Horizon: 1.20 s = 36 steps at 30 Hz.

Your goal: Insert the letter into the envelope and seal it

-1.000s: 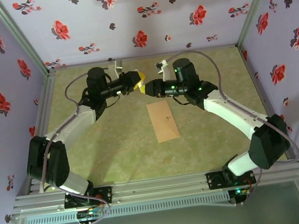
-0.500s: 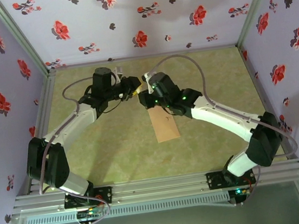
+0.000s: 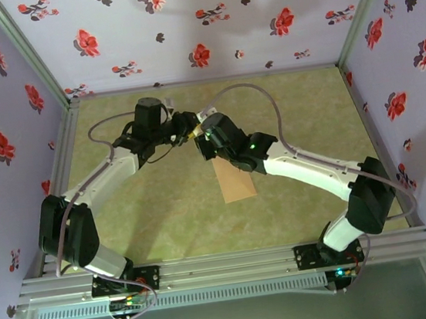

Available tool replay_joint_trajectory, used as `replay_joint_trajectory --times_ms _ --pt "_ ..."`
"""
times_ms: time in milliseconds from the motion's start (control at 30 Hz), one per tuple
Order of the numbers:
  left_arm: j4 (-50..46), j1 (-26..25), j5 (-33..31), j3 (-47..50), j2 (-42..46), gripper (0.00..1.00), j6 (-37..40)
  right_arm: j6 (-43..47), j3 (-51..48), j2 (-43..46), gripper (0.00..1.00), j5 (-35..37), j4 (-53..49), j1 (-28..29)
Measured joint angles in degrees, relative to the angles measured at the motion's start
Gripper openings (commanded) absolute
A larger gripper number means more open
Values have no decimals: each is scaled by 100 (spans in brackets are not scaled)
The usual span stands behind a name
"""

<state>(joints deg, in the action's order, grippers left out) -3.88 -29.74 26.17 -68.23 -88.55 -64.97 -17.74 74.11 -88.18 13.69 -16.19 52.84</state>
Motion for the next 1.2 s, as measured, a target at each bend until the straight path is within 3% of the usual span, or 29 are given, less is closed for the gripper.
replay_joint_trajectory --times_ms 200,467,567,800,1000,1200 --pt "87 -13 197 -83 -13 0 -13 -85 -87 186 37 -72 44 -96" --pt "424 -160 723 -105 -11 0 -94 -560 -479 811 60 -1043 197 -728" --pt "529 -87 837 -101 -11 0 -92 -852 -531 1169 63 -1709 94 -1209" --pt "1368 118 1327 -92 -11 0 -59 -1775 -1480 1773 66 -4168 835 -2555" --pt "2538 260 1755 87 -61 0 -138 -2299 -1707 1600 66 -5624 1486 -2671" --pt "3746 275 1908 573 -286 0 -675 -2658 -1707 1379 66 -6251 2229 -2671"
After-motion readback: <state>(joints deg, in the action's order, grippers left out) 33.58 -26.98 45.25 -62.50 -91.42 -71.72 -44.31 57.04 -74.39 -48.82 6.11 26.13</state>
